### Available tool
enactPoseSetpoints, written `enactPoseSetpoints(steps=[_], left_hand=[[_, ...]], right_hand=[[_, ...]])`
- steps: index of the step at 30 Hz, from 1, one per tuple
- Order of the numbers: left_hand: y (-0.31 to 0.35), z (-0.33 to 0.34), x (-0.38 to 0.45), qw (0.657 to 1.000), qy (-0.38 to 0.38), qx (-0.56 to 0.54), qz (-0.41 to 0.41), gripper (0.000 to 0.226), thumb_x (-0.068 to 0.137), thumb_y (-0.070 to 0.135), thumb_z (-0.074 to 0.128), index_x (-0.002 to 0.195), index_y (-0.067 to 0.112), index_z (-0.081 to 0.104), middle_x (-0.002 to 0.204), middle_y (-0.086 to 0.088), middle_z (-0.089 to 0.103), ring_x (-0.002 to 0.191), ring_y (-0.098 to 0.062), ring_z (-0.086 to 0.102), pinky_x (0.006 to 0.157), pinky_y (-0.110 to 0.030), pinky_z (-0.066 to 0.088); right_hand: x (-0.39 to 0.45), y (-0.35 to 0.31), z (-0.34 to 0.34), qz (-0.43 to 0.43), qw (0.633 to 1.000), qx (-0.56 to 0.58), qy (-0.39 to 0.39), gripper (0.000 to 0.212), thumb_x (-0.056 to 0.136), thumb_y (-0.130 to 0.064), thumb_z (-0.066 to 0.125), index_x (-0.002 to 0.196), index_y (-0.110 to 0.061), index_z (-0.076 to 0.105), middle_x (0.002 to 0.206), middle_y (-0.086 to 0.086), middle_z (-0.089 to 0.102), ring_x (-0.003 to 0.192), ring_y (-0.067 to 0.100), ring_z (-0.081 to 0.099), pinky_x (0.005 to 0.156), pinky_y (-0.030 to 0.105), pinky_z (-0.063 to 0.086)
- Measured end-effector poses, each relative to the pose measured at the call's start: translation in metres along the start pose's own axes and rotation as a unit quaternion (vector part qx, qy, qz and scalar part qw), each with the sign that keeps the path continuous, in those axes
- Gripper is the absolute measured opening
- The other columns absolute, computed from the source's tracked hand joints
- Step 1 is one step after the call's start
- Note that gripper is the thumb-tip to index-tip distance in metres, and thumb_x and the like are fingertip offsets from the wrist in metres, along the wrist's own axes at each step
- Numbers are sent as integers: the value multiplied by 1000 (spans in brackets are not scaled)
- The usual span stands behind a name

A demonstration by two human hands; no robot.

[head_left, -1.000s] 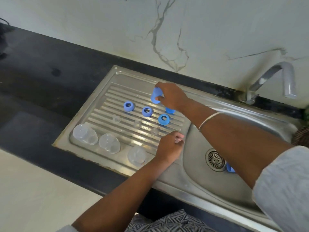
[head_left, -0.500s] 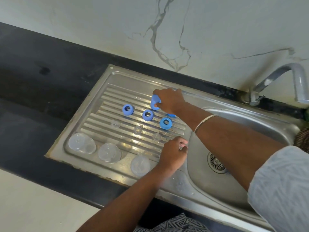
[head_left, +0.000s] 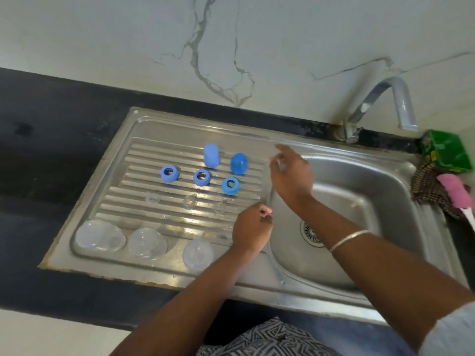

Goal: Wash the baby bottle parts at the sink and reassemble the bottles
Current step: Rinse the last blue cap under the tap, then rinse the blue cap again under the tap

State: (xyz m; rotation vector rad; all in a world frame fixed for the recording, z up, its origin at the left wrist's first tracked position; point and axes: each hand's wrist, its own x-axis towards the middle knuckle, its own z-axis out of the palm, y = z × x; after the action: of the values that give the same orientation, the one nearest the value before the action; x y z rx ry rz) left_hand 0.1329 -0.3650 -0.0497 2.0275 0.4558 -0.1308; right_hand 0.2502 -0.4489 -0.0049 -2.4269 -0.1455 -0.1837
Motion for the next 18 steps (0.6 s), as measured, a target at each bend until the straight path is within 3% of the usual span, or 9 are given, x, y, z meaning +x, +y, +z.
enactPoseSetpoints(steps=[2, 4, 6, 8, 10, 14, 18], left_hand=[[7, 6, 2, 1000, 8, 23, -2, 15, 90, 23, 57, 93, 32, 68, 88, 17, 66, 78, -2, 58, 71, -23, 44], [15, 17, 2, 1000, -3, 29, 9, 13, 89, 23, 57, 90, 32, 67, 87, 17, 66, 78, -4, 59, 70, -23, 43], [21, 31, 1, 999, -22, 35, 20, 13, 89, 23, 58, 90, 32, 67, 89, 14, 69, 79, -6, 61, 71, -22, 42], [27, 44, 2, 998, -35, 37, 22, 12, 89, 23, 60, 89, 33, 67, 87, 15, 69, 80, -6, 61, 71, -21, 42], [31, 56, 3, 998, -49, 29, 25, 13, 89, 21, 61, 88, 34, 65, 83, 18, 65, 81, -5, 62, 70, -18, 41], [41, 86, 5, 997, -65, 37, 23, 15, 87, 19, 61, 88, 33, 67, 81, 18, 66, 84, -5, 65, 65, -5, 38], [44, 115, 10, 995, -82, 53, 10, 17, 86, 19, 59, 87, 35, 67, 86, 12, 71, 84, -8, 67, 73, -20, 49]], right_hand=[[-13, 27, -16, 109, 992, 26, 51, 29, 93, -31, 54, 120, -35, 62, 103, -4, 73, 93, 20, 69, 77, 33, 55], [-26, 62, -33, 177, 983, 7, 54, 26, 90, -32, 54, 114, -33, 64, 98, -5, 72, 90, 22, 68, 72, 29, 48], [-38, 100, -49, 223, 975, -22, 5, 26, 86, -31, 57, 109, -30, 67, 92, -6, 70, 89, 23, 68, 73, 27, 46], [-46, 136, -63, 262, 961, -26, -82, 25, 83, -28, 61, 107, -27, 69, 93, -3, 71, 91, 26, 70, 78, 35, 56], [-55, 166, -73, 254, 948, -71, -178, 30, 83, -25, 69, 114, -25, 69, 107, 3, 72, 100, 28, 69, 87, 42, 57], [-67, 218, -97, 174, 922, -200, -281, 54, 86, -26, 68, 138, -31, 54, 136, 2, 60, 123, 23, 56, 97, 36, 50], [-61, 261, -106, 150, 895, -233, -351, 72, 84, -23, 70, 149, -33, 40, 149, -4, 47, 134, 22, 47, 106, 41, 44]])
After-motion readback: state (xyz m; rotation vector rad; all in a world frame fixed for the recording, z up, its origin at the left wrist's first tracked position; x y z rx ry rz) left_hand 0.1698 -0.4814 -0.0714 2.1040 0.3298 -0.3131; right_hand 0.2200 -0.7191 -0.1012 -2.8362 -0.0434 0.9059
